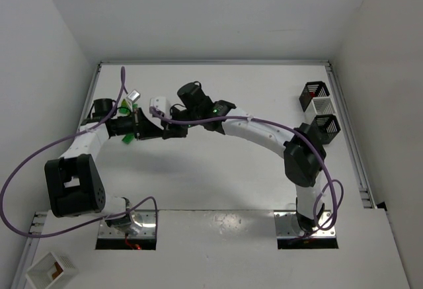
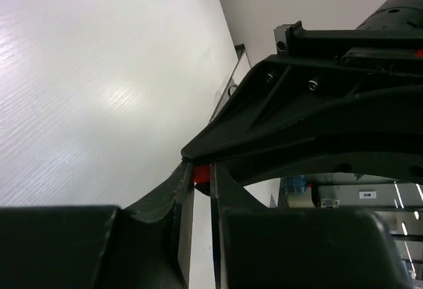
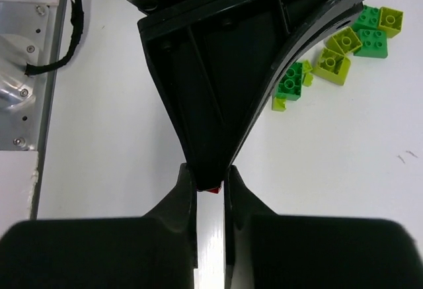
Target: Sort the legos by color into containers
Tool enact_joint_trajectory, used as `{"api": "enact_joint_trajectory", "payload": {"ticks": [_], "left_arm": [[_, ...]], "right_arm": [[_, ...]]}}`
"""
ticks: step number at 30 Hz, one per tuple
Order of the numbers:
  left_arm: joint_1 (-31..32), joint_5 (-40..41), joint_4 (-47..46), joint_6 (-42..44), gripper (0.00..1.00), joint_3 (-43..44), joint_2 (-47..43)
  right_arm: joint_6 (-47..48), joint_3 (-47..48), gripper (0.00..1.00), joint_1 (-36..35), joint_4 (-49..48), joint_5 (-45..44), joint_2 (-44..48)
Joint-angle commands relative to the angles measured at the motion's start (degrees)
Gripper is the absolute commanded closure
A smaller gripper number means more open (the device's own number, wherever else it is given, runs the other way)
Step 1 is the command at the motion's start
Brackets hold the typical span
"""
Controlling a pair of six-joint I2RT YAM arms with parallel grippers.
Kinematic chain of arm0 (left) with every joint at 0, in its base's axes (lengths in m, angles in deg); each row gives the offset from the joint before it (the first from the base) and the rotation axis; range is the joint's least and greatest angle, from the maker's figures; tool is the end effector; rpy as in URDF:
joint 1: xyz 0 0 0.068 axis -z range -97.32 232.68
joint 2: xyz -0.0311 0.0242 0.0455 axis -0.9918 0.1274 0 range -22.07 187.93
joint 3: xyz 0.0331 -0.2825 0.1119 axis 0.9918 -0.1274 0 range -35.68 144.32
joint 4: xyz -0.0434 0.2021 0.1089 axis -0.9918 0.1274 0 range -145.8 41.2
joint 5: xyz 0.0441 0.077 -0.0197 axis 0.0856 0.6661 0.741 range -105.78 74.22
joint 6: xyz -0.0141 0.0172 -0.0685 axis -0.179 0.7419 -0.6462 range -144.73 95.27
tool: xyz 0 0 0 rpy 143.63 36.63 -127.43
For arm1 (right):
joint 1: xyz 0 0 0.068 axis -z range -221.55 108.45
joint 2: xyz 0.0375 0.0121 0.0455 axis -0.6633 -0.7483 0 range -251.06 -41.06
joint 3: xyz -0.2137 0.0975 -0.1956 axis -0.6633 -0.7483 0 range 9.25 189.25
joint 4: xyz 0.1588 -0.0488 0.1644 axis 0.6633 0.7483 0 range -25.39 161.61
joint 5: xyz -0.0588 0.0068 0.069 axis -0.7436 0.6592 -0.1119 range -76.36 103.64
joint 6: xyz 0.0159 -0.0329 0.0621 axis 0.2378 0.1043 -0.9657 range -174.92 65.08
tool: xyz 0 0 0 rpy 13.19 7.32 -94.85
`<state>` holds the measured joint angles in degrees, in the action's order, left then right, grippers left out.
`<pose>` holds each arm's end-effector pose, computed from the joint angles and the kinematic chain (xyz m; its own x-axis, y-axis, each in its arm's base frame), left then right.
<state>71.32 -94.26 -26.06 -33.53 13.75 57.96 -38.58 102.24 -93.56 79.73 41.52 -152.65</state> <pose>0.2337 -0.0126 0.2743 -0.9086 -0.2138 -0.3588 0.3006 0.2617 -0.9171 0.2600 0.3782 0.3084 -0.0647 -0.4866 -0.8712 -0.9944 0.1050 0.0152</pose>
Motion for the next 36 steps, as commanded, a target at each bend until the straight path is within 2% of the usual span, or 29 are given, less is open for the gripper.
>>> {"api": "enact_joint_trajectory", "payload": {"ticks": [1,2,3,6,9,18,22,26,29,31,33,36], "left_arm": [[-0.06,-4.84,-2.14,2.9,0.77,0.32,-1.72],[-0.07,-4.84,-2.14,2.91,0.7,0.32,-1.72],[-1.46,-4.84,-2.14,2.91,0.51,0.32,-1.72],[-3.32,-2.74,-2.14,2.38,0.21,0.32,-2.77],[-4.73,-1.24,-2.14,2.99,0.11,-0.91,-4.09],[-6.66,9.11,-2.67,4.66,0.07,-2.06,-9.1],[-7.71,14.66,-6.0,2.48,0.06,-3.37,-13.22],[-12.54,20.55,-8.64,-1.56,0.03,-4.78,-18.67],[-18.16,24.15,-8.64,-4.82,0.0,-4.79,-22.45],[-23.26,25.39,-7.16,-7.37,0.0,-2.94,-22.99],[-28.95,24.87,-5.31,-9.82,0.0,-0.23,-22.99],[-35.55,19.78,-4.69,-13.34,0.0,2.06,-20.97]], "right_arm": [[-0.34,-0.88,1.0,-0.29,-1.93,-0.02,1.81],[-0.34,-0.88,1.0,-0.29,-1.93,-0.02,1.82],[-0.34,-1.66,1.0,0.32,-1.93,-0.02,1.82],[-0.34,-3.42,1.0,0.94,-1.93,-2.47,3.05],[-0.34,-5.53,1.0,2.08,-1.93,-3.88,5.33],[-1.75,-16.69,1.0,7.45,-1.93,-6.35,11.92],[-2.27,-21.0,0.91,7.45,-1.32,-5.82,13.68],[-4.72,-19.88,0.81,4.3,-1.84,-4.15,11.58],[-5.52,-16.09,0.73,1.05,-1.84,-3.62,7.27],[-6.48,-15.38,0.68,-0.72,-5.87,-3.62,5.95],[-9.38,-12.07,0.66,-2.83,-8.16,-2.23,2.62],[-12.47,-8.89,0.61,-4.15,-11.15,-0.46,-2.3]]}}
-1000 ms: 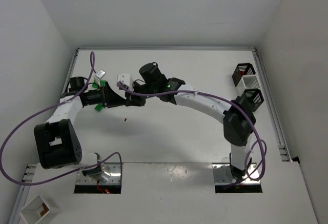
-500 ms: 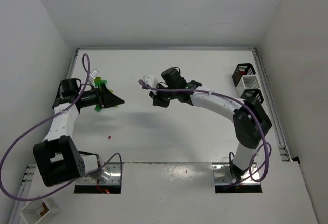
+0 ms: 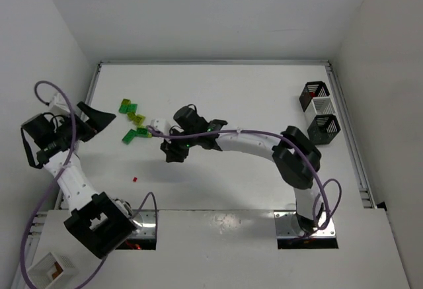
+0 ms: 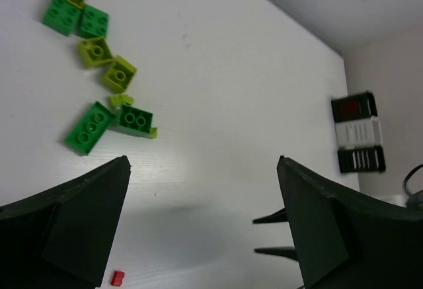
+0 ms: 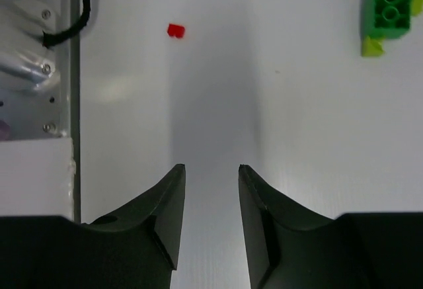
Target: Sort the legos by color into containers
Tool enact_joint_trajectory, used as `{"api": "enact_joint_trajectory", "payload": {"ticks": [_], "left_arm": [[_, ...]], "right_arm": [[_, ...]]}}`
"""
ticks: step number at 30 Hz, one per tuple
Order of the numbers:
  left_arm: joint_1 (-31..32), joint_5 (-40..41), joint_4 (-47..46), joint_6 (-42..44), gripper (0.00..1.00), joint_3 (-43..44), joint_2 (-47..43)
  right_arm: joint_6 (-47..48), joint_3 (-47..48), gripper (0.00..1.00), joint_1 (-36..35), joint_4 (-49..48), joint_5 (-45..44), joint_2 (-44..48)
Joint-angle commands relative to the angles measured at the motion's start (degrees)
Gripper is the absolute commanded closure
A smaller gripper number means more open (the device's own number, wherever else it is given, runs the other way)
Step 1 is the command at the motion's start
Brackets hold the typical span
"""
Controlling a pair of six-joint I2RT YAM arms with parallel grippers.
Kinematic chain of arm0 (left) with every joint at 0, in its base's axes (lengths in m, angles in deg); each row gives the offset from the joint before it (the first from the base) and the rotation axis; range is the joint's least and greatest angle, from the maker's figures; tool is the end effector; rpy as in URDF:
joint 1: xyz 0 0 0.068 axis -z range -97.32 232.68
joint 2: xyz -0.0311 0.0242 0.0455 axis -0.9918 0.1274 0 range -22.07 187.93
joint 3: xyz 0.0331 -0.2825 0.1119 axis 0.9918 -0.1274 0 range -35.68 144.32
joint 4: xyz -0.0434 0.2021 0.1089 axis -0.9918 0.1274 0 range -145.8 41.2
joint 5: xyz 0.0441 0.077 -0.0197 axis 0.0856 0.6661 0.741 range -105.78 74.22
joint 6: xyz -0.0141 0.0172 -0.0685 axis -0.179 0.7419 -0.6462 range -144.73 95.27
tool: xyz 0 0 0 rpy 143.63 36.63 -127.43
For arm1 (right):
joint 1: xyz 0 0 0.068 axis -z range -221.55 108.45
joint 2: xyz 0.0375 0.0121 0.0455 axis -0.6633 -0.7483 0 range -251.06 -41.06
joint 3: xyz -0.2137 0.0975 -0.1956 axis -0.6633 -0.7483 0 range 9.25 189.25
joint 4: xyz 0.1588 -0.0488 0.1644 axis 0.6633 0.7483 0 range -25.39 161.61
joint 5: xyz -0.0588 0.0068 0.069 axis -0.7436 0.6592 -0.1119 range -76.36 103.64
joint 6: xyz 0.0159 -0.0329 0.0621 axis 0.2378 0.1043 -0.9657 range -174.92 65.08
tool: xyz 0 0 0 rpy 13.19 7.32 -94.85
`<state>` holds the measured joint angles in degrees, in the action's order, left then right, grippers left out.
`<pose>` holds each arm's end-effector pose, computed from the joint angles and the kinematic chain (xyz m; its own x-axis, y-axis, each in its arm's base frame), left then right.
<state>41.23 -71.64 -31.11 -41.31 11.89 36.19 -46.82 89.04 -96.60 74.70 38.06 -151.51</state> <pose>0.1626 0.0778 0.3236 -0.4541 -0.6149 -0.6448 0.0049 0.7220 -0.6919 0.2301 0.3723 0.2507 -0.2399 -0.5669 -0.7880 -0.9692 0.1870 0.1605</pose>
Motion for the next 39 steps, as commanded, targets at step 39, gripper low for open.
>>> {"api": "enact_joint_trajectory", "payload": {"ticks": [39], "left_arm": [[-11.9,-11.29,0.01,-8.73,0.0,16.59,7.31]], "right_arm": [[-18.38,33.85,0.5,-15.27,-4.9,-18.09,-34.74]]}}
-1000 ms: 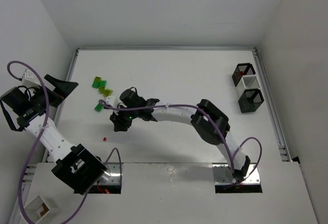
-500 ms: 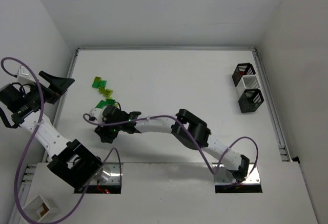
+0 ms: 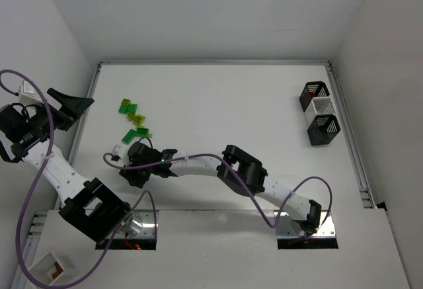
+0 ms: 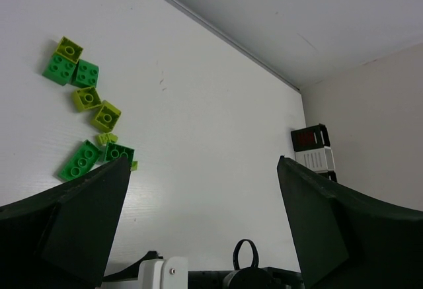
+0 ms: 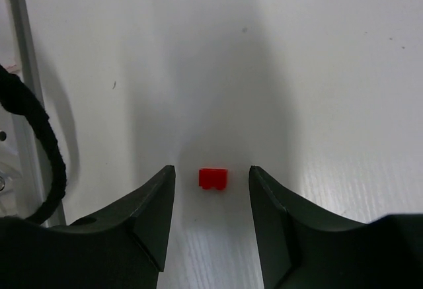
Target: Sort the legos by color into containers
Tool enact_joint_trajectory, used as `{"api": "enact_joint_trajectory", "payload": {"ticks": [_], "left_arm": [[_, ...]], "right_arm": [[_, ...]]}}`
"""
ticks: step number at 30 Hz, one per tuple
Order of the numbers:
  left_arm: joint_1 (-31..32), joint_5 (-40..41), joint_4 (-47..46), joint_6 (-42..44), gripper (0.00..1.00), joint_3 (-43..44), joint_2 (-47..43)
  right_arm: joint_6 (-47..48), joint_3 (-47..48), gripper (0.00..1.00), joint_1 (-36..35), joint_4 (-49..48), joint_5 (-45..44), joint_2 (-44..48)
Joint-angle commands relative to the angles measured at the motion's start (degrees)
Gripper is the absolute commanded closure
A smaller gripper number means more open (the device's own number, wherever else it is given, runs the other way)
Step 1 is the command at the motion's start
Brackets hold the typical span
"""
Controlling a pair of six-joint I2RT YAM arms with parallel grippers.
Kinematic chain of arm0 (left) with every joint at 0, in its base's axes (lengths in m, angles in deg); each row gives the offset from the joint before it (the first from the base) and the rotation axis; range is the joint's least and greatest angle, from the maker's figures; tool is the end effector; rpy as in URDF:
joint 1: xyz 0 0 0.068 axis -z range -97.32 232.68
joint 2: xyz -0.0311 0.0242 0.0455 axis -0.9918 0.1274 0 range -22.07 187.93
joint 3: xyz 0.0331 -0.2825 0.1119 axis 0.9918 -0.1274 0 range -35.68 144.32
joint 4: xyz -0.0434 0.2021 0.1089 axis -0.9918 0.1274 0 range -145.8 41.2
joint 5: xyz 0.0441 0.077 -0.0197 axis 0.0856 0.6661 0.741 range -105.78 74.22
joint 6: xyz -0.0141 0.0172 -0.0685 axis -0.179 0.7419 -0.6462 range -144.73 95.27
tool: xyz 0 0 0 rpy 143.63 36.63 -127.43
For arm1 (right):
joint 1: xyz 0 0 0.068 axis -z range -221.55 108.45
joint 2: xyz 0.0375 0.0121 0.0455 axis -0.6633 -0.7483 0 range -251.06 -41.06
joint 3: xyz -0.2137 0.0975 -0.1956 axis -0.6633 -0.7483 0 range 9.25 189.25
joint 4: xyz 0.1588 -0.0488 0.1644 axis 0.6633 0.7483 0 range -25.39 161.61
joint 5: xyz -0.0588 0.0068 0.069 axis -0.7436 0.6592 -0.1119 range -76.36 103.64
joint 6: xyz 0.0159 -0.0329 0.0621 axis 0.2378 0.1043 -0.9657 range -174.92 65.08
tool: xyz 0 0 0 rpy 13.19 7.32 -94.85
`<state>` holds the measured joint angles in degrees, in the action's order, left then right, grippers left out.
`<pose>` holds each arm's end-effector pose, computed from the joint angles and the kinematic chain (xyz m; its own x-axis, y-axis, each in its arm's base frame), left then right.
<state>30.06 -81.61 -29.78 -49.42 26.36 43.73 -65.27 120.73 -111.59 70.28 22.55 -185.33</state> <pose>0.1657 0.1274 0.3820 -0.3387 -0.7253 -0.5994 0.0152 0.6327 -0.7742 0.1891 0.5476 0.1387 -0.3833 -0.5349 -0.7530 -0.9160 0.3248 0.2355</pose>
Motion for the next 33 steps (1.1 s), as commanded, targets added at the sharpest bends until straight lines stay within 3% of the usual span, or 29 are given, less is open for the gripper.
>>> {"api": "enact_joint_trajectory", "payload": {"ticks": [1,12,22,24,33], "left_arm": [[-0.73,-1.33,-1.32,-0.63,0.0,2.12,0.29],[-0.73,-1.33,-1.32,-0.63,0.0,2.65,0.82],[-0.73,-1.85,-1.32,-0.1,0.0,2.65,1.88],[-0.73,-1.85,-1.32,-0.1,0.0,2.65,1.88],[-0.73,-2.38,-1.32,-0.1,0.0,2.65,1.88]], "right_arm": [[0.07,2.16,0.51,-0.27,-0.49,-2.58,-0.93],[1.74,1.28,0.67,-0.27,0.56,-3.11,-1.54],[3.49,-1.97,0.67,-1.85,1.1,-5.47,-0.49],[3.49,-3.46,0.63,-1.85,1.1,-5.48,-0.49],[4.02,-8.03,0.66,-1.85,-0.49,-7.23,1.88]]}}
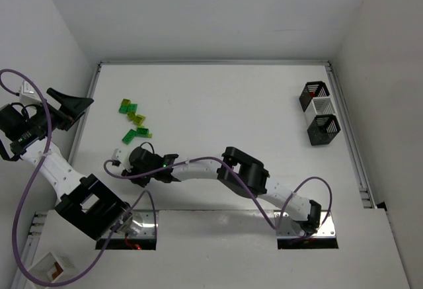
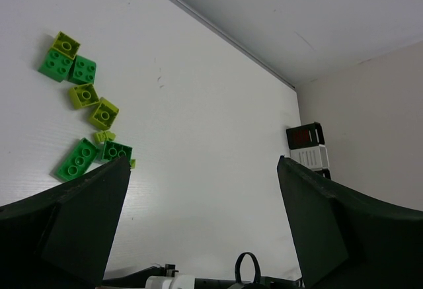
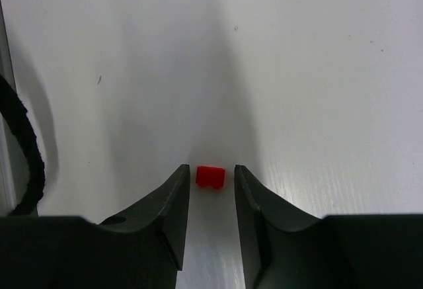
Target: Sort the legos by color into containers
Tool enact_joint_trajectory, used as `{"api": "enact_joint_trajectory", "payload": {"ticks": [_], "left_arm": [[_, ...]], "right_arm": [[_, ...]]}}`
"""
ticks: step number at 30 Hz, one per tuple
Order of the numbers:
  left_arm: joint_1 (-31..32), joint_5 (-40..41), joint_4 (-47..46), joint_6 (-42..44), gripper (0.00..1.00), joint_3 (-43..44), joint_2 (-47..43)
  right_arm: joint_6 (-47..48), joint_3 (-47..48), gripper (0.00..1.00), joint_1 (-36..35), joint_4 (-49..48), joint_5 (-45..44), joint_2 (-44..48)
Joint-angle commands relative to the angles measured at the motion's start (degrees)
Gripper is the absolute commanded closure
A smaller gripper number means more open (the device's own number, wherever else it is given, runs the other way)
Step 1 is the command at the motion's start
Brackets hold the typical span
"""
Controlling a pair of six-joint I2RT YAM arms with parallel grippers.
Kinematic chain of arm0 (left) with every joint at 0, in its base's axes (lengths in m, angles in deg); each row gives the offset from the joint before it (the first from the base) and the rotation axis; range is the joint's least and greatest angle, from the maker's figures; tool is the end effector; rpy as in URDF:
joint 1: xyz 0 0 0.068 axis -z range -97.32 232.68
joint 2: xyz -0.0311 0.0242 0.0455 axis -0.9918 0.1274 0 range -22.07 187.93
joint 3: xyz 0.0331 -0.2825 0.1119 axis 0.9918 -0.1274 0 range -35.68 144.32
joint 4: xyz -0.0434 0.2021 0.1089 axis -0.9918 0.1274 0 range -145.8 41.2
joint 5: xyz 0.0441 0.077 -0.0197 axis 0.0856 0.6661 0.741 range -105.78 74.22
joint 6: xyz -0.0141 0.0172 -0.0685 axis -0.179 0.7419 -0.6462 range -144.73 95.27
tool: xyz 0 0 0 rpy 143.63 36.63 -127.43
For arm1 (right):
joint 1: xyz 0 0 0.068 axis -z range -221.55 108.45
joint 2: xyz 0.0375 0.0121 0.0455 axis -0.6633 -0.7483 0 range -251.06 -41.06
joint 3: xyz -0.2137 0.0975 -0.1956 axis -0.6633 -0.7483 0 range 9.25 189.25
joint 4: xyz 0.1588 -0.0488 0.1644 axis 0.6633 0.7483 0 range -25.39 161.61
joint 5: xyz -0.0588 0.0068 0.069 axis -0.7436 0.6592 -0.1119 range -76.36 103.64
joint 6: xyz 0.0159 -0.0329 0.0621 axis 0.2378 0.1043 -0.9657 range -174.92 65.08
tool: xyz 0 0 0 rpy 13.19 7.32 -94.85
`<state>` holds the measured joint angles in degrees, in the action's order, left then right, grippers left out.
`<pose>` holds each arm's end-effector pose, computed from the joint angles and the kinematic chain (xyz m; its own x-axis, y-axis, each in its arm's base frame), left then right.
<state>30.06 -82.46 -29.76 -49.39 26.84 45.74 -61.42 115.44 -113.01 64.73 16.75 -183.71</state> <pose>0.1713 0.1341 0.3784 -0.3542 -0.7359 -0.5771 0.0152 0.6125 -0.7903 0.1791 0.5441 0.1350 -0.2972 -0.5300 -0.7942 -0.9329 0.3385 0.1231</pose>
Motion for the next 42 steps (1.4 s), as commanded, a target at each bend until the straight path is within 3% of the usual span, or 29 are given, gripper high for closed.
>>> {"api": "enact_joint_trajectory", "payload": {"ticks": [1,9,18,23,32,36,41,42], "left_arm": [[-0.73,-1.53,-1.35,-0.12,0.0,2.17,-0.14],[-0.73,-1.53,-1.35,0.41,0.0,1.64,-0.14],[-0.73,-1.53,-1.35,1.64,0.0,1.64,-0.14],[-0.73,0.31,-1.35,5.49,0.0,1.64,-3.72],[-0.03,-1.52,-1.35,10.07,0.0,1.64,-7.96],[7.86,5.92,4.18,14.63,0.0,4.62,-5.51],[28.77,21.82,5.95,17.54,0.0,5.77,-3.84],[32.46,28.72,7.08,17.55,0.0,6.47,-2.96]], "right_arm": [[0.17,-2.74,0.68,-0.43,5.07,-1.44,0.27],[0.7,-1.52,0.76,-0.43,5.07,-2.49,-0.35],[2.46,-4.23,0.99,0.26,4.46,-3.11,2.98],[1.67,-13.01,1.0,2.29,2.96,-3.64,14.21],[0.35,-30.07,1.0,12.56,3.03,-2.59,35.06],[-0.18,-31.3,1.0,19.94,7.52,-1.97,40.6],[-0.18,-33.33,1.0,31.72,11.12,-3.2,46.75],[-0.7,-33.33,1.0,33.65,11.65,-3.2,48.5]]}}
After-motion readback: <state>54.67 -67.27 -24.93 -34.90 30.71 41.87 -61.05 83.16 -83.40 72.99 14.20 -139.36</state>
